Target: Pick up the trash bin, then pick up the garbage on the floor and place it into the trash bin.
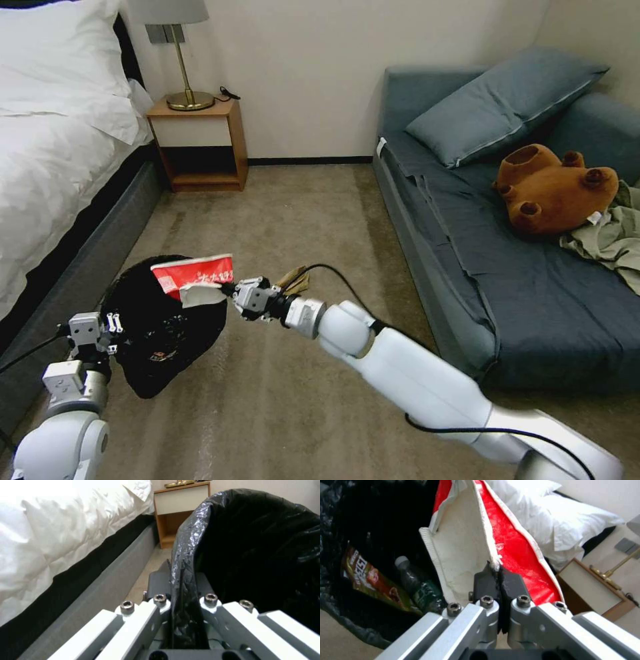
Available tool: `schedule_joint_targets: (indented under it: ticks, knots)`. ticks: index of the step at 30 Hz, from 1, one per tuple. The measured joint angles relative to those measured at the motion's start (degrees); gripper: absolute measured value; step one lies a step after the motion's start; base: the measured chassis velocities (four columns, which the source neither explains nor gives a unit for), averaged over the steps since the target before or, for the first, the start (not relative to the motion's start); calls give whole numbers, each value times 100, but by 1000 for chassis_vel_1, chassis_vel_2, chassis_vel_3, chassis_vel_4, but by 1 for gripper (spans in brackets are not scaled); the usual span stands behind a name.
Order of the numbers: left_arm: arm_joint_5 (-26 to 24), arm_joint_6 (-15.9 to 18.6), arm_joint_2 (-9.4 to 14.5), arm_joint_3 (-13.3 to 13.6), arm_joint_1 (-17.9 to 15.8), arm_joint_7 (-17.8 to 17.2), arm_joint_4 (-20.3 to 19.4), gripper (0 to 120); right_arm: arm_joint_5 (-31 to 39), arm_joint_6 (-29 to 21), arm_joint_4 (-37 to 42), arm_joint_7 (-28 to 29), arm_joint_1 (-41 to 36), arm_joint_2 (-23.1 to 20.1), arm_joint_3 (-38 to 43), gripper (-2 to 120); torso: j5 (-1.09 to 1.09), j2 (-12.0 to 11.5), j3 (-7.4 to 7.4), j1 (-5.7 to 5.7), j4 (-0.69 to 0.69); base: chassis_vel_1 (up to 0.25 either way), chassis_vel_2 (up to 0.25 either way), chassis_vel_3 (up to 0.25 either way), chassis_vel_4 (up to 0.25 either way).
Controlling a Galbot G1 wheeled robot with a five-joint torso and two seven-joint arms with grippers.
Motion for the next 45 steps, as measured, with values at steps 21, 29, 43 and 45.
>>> schedule_joint_targets:
  ticks: [21,29,43,45]
  knots:
    - [-60,120,47,90,-16,-87,-69,3,-188,228,-746,1074,8,661,-650,31,-1,0,0,0,0,0,0,0,0]
    - [-100,180,73,126,-78,-124,-78,3,-171,228,-706,1155,-48,686,-729,56,0,0,0,0,0,0,0,0,0]
    - [-289,63,97,-298,-40,-51,119,3,636,-560,-385,2224,29,555,-676,100,0,0,0,0,0,0,0,0,0]
    - [-319,51,143,-404,3,-19,81,3,825,-839,-389,2537,21,533,-629,100,0,0,0,0,0,0,0,0,0]
